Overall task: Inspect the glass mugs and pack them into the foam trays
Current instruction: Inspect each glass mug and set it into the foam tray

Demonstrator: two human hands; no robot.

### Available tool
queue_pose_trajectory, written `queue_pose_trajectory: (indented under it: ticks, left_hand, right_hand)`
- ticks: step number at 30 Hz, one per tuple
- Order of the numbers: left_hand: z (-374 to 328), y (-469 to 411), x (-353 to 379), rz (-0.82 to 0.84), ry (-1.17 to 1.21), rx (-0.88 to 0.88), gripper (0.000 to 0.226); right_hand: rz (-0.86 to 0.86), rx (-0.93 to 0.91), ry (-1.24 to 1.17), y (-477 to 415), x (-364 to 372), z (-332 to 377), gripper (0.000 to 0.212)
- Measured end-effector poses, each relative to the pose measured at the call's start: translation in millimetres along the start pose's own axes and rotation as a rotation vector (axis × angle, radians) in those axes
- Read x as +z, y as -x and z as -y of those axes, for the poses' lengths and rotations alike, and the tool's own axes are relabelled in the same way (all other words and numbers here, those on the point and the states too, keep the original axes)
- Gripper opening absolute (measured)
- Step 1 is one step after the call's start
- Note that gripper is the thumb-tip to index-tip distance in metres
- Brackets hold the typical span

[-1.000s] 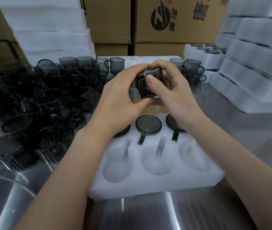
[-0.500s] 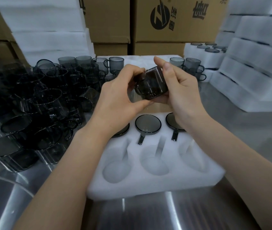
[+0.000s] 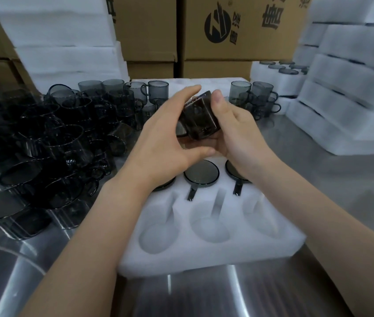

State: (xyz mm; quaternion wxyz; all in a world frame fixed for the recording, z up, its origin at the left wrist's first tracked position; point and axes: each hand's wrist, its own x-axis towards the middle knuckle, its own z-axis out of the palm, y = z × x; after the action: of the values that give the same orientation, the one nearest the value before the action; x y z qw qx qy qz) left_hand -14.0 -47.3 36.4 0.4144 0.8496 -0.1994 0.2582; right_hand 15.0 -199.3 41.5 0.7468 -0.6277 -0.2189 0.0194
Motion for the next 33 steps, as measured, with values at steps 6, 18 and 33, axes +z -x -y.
queue_pose_trajectory:
  ticks: [6,18,33]
  left_hand:
    - [-1.5,0.8,1.4,-0.097,-0.069,0.142,0.073]
    - [-0.7,2.8,-0.3,-0.049,0.108,0.137,0.07]
    - [-7.8,4.1,-0.8,-0.055,0.033,0.132,0.074]
  right_hand:
    - [-0.118,-0.033,0.083,-1.3,-0.1,-0.8,0.042]
    - [0.234,0.255,-0.359,-3.6,-4.2,5.5,0.057]
    - [0.138,0.104,-0.107,-3.6,-7.0,-1.6,0.04]
